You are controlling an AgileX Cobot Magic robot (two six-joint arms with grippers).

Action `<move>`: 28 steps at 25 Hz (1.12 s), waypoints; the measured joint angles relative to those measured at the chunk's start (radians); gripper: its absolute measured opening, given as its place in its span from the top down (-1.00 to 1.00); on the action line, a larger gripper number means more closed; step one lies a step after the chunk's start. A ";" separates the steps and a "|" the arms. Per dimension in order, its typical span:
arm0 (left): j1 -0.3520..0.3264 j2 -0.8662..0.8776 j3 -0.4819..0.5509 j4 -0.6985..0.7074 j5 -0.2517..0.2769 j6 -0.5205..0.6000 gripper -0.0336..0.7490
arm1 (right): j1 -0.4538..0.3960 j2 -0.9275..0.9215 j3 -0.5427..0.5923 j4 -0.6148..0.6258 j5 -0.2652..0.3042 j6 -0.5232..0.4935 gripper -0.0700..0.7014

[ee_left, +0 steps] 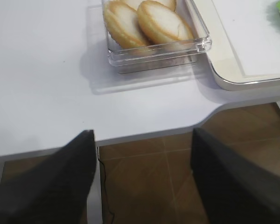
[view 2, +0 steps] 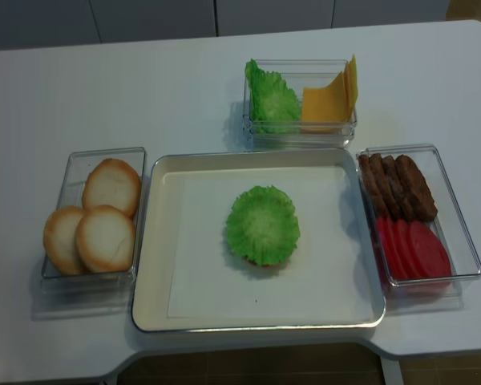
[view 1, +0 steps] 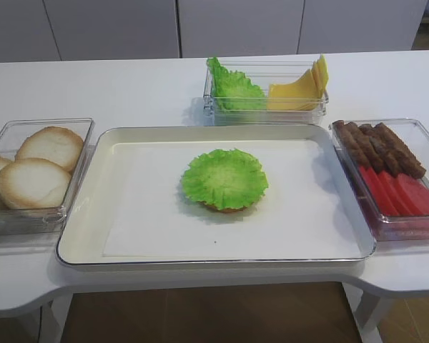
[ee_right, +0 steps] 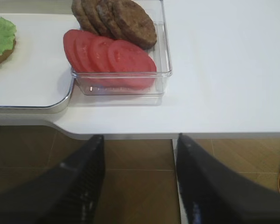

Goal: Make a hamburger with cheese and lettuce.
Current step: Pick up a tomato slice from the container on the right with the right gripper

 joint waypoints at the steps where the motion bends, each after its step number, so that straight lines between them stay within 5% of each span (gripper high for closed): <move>1: 0.000 0.000 0.000 0.000 0.000 0.000 -0.28 | 0.000 0.000 0.000 0.000 0.000 0.000 -0.16; 17: 0.000 0.000 0.000 0.000 0.000 0.000 -0.28 | 0.000 0.000 -0.013 -0.004 -0.009 0.000 -0.16; 28: 0.000 0.000 0.000 0.000 0.000 0.000 -0.28 | 0.000 0.265 -0.248 0.086 0.019 0.000 -0.16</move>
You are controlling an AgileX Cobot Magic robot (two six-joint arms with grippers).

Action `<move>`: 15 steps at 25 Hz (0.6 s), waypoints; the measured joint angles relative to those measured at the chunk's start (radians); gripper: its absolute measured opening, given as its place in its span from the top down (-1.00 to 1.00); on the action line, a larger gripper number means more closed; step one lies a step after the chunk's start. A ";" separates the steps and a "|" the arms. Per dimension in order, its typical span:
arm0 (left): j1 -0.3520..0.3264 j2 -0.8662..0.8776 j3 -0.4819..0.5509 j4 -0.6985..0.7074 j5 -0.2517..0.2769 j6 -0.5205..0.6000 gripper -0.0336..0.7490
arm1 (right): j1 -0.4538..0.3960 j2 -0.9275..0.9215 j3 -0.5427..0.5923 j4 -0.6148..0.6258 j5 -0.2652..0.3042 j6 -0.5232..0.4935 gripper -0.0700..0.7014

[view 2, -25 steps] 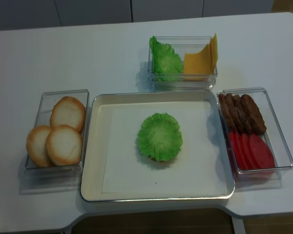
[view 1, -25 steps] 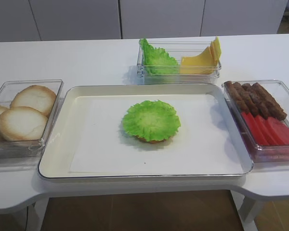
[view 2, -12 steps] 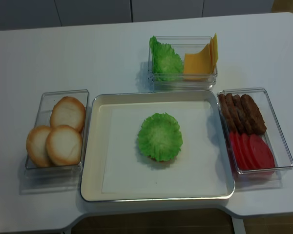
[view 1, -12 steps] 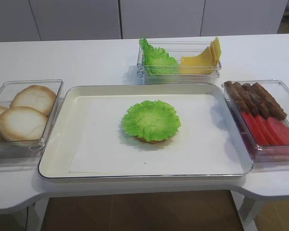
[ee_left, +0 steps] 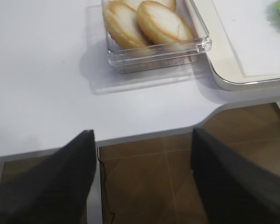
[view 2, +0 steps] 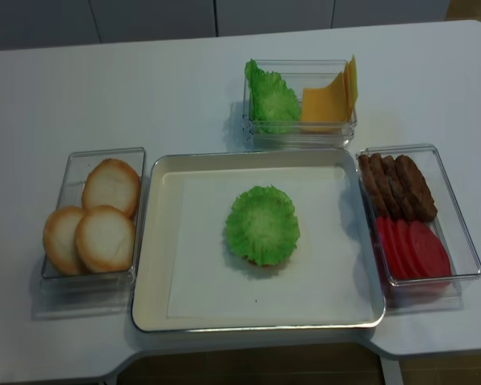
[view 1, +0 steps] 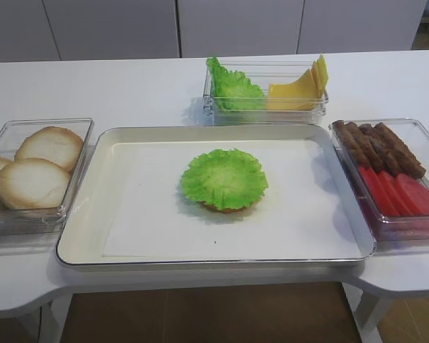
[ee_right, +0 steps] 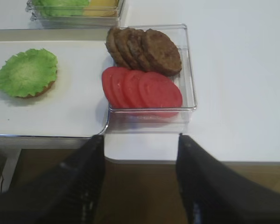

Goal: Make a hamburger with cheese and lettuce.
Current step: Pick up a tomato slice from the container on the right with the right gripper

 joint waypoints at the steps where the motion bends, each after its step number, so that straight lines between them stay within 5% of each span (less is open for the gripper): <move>1: 0.000 0.000 0.000 0.000 0.000 0.000 -0.28 | 0.000 0.045 -0.023 0.013 0.000 0.000 -0.16; 15: 0.000 0.000 0.000 0.000 0.000 0.000 -0.28 | 0.000 0.500 -0.221 0.121 -0.080 0.031 -0.14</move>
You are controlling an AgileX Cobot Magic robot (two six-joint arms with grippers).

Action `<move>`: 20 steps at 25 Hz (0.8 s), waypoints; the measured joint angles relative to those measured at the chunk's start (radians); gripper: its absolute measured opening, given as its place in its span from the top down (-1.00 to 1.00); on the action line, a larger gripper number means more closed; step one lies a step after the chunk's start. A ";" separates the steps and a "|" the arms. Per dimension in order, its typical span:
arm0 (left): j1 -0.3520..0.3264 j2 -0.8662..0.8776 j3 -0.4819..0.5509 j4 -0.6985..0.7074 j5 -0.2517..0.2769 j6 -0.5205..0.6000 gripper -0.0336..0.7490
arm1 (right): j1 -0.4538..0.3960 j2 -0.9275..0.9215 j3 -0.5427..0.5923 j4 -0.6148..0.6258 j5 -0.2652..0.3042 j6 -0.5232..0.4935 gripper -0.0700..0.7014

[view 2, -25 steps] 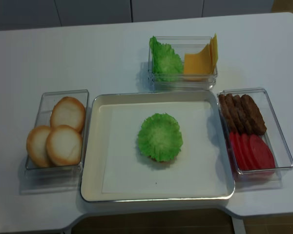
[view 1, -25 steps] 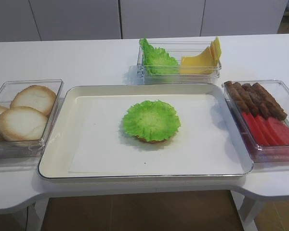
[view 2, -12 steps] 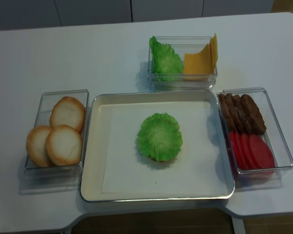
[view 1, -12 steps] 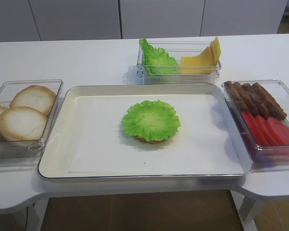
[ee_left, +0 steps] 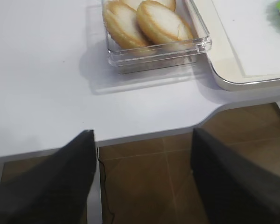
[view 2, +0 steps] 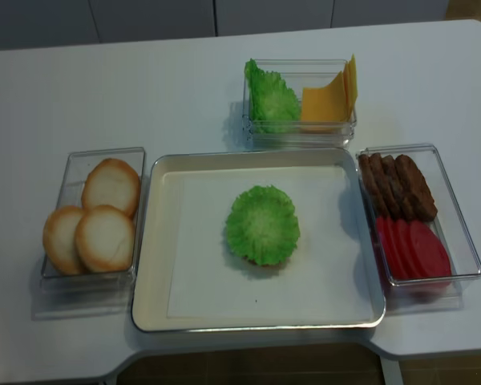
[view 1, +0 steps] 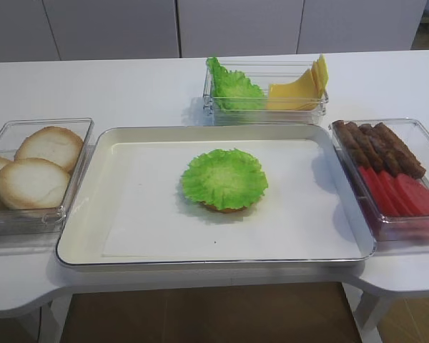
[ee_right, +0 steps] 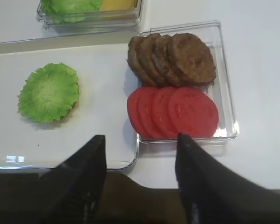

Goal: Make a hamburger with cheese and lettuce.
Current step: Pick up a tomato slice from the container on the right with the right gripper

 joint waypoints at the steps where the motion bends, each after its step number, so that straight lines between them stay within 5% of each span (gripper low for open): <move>1: 0.000 0.000 0.000 0.000 0.000 0.000 -0.28 | 0.000 0.033 -0.011 0.011 0.000 0.005 -0.13; 10: 0.000 0.000 0.000 0.000 0.000 -0.002 -0.28 | 0.079 0.276 -0.144 0.001 -0.008 0.076 -0.13; 20: 0.000 0.000 0.000 0.000 0.000 -0.002 -0.28 | 0.397 0.523 -0.250 -0.333 0.038 0.346 -0.11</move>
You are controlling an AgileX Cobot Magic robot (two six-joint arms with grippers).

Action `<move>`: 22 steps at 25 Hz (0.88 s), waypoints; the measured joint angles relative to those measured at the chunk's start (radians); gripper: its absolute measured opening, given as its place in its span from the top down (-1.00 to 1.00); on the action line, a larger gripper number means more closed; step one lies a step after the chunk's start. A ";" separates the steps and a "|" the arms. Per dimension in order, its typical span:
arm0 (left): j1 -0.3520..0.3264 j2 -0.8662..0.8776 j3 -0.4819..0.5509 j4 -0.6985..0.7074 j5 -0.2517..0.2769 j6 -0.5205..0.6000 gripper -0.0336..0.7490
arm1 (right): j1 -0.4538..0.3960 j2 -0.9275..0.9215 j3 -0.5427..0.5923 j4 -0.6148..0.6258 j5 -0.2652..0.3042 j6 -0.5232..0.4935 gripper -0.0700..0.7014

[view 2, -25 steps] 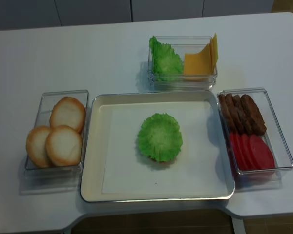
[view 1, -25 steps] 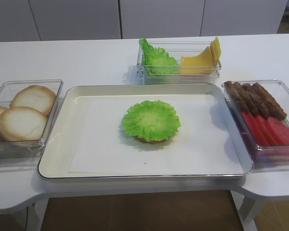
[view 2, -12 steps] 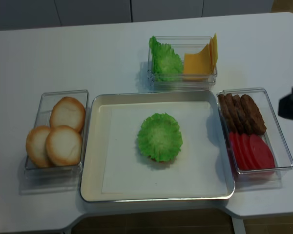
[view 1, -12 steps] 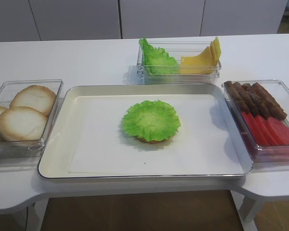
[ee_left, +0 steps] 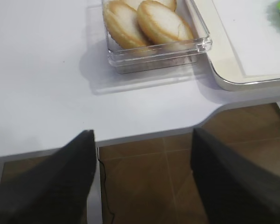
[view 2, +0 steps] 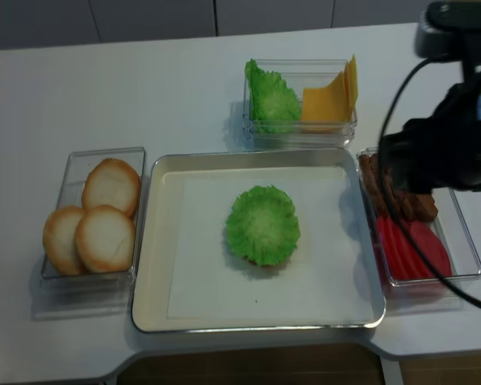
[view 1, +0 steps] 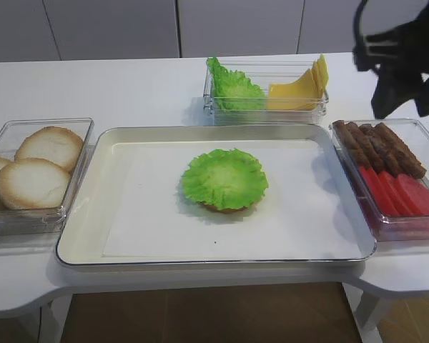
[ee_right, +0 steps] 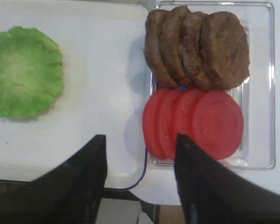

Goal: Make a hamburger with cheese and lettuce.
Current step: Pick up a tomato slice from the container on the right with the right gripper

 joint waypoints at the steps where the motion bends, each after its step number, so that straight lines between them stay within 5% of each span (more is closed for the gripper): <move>1: 0.000 0.000 0.000 0.000 0.000 0.000 -0.28 | 0.027 0.026 -0.009 -0.035 0.013 0.025 -0.11; 10: 0.000 0.000 0.000 0.000 0.000 0.000 -0.28 | 0.088 0.261 -0.041 -0.121 0.076 0.085 -0.02; 22: 0.000 0.000 0.000 0.000 0.000 0.000 -0.28 | 0.088 0.354 -0.042 -0.128 0.082 0.086 0.06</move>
